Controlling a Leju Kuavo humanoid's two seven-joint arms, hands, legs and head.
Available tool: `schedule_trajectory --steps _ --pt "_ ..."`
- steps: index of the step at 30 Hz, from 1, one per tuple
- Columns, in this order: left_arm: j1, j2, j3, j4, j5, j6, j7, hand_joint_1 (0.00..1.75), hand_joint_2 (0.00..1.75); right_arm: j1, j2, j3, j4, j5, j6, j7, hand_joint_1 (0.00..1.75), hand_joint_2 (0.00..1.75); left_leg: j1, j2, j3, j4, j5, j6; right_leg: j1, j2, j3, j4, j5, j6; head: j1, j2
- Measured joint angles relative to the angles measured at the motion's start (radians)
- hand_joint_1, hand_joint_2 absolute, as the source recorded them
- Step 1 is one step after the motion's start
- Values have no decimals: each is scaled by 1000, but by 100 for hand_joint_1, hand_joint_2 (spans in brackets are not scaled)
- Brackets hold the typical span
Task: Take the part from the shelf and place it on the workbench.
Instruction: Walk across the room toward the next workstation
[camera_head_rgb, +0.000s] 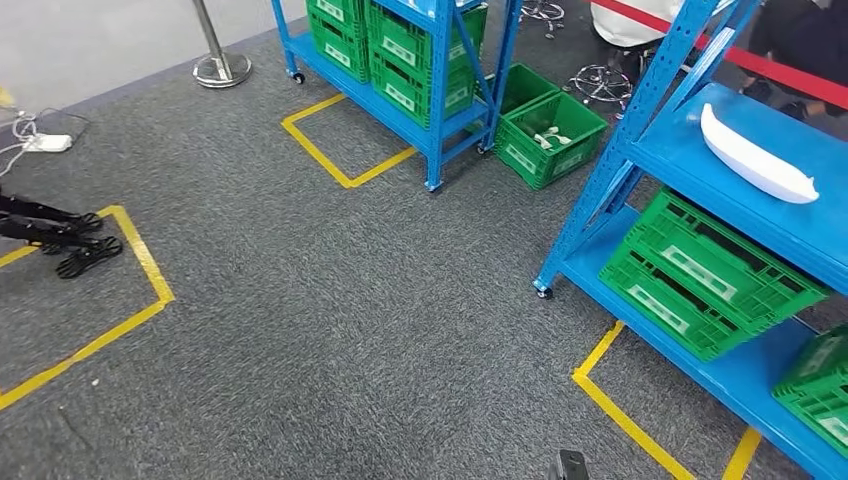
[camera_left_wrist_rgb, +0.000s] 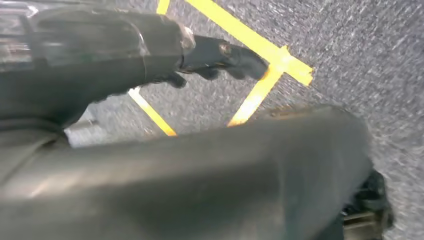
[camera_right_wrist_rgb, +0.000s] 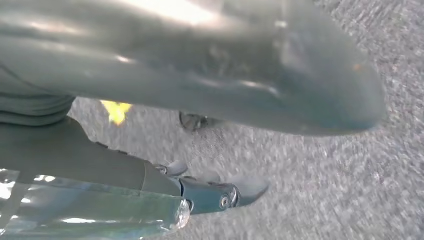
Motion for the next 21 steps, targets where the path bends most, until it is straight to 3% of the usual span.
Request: schedule_trajectory --steps 1,3,4,5,6,7,8,9,11,13,15,16,18,19,20,21 --pt "0 -1 0 0 0 1 -4 0 0 1 0 0 0 -1 -1 2 0 0 0 15 5 -5 -1 4 0 -6 -3 3 -3 6 2 0" --pt "0 -3 0 1 0 2 -14 0 0 0 0 0 0 -4 -3 5 0 0 2 54 17 -15 -3 14 4 -58 -31 59 -35 17 15 0" --pt "1 -3 0 1 0 3 -19 0 0 -2 0 0 0 -6 -5 7 0 0 1 75 23 -16 -7 17 5 -94 -61 118 -62 22 23 0" --pt "2 -3 0 1 0 3 -22 0 0 -4 0 0 0 -9 -6 8 0 0 -1 96 28 -17 -12 20 4 -115 -99 186 -89 27 29 0" --pt "2 -3 0 2 0 3 -24 0 0 -5 0 0 0 -10 -8 8 0 0 -2 117 33 -17 -18 20 2 -125 -132 245 -106 30 31 0" --pt "3 -3 0 2 0 3 -25 0 0 -2 0 0 0 -10 -9 8 0 0 -3 134 39 -17 -24 20 0 -130 -153 277 -105 32 32 0" --pt "2 -3 0 2 0 3 -25 0 0 2 0 0 0 -11 -10 9 0 0 -4 148 45 -17 -29 19 -1 -134 -155 272 -85 32 34 0" --pt "1 -3 0 2 0 3 -24 0 0 6 -1 0 0 -11 -10 10 0 0 -4 159 52 -17 -35 17 -2 -139 -136 226 -48 29 36 0" --pt "-3 -5 0 2 -1 0 -14 0 0 11 -3 -1 0 -13 -10 11 0 0 -7 176 65 -17 -46 11 3 -171 -76 94 21 19 43 0" --pt "-6 -8 0 2 -1 -5 10 0 0 8 -4 -1 0 -16 -8 11 0 0 -10 189 72 -19 -54 2 13 -198 -41 20 35 7 46 0" --pt "-7 -8 0 2 -2 -11 34 0 0 7 -4 -1 0 -17 -4 11 0 0 -11 205 81 -25 -58 -8 17 -191 -37 9 26 -3 44 0" --pt "-8 -8 0 2 -3 -13 42 0 0 9 -4 -1 0 -17 -3 11 0 0 -9 193 86 -26 -63 -13 15 -182 -32 3 27 -8 43 0" --pt "-10 -8 0 2 -5 -14 48 0 0 10 -4 -1 0 -16 -1 11 0 0 -7 132 72 16 -92 -20 10 -165 -19 -12 30 -17 39 0" --pt "-9 -8 0 2 -6 -14 46 0 0 8 -4 -1 0 -14 0 11 0 0 -5 97 44 70 -118 -21 8 -156 -14 -17 31 -21 34 0" --pt "-8 -8 0 2 -6 -13 41 0 0 5 -4 -1 0 -12 0 11 0 0 -6 80 5 137 -145 -21 8 -145 -12 -17 29 -25 29 0" --pt "-5 -8 0 2 -5 -12 34 0 0 3 -4 -1 0 -10 0 11 0 0 -6 79 -36 203 -165 -20 9 -131 -11 -17 27 -27 24 0"
